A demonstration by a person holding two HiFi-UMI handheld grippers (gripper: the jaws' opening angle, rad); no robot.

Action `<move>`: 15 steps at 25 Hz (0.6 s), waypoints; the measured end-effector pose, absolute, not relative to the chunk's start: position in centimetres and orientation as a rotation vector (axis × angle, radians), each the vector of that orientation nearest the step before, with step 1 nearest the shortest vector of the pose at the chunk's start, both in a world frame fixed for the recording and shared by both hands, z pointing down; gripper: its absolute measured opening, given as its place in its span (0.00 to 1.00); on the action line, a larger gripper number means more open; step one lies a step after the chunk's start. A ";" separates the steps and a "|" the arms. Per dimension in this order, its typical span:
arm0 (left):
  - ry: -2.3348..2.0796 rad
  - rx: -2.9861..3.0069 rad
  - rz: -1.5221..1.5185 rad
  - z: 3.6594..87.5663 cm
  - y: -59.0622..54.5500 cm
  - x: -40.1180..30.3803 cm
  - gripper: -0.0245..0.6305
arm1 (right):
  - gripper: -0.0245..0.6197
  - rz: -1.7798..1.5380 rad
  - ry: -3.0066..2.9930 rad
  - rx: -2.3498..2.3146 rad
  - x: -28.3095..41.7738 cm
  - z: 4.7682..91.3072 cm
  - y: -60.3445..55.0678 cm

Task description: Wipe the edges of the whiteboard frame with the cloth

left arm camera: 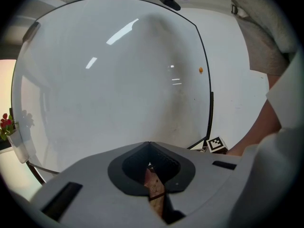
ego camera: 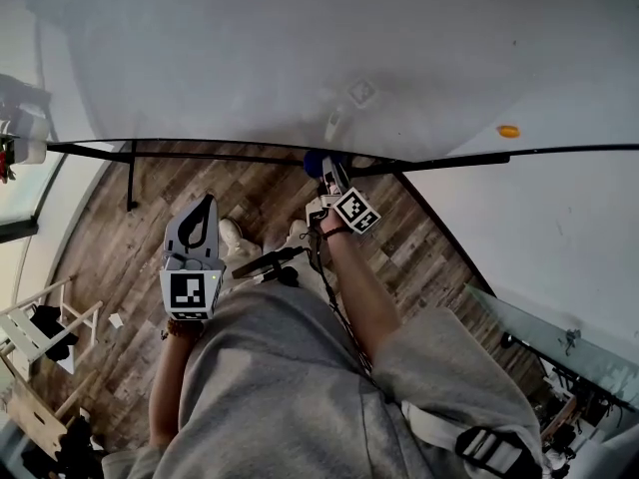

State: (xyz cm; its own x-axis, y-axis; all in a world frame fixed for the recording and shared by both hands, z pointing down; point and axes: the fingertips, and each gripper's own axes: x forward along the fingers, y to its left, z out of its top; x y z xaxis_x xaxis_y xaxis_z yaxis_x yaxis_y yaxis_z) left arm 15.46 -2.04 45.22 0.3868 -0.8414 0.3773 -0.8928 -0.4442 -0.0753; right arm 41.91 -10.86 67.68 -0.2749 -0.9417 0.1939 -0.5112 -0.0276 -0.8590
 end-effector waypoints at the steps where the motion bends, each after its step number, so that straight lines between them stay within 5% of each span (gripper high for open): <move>1: -1.561 2.504 0.551 45.3 -2.2 15.0 0.05 | 0.19 -1.246 1.797 -1.520 41.4 67.7 -10.9; 15: -1.386 2.569 0.614 47.7 -4.6 8.7 0.05 | 0.19 -1.158 1.586 -1.613 38.3 67.3 -11.1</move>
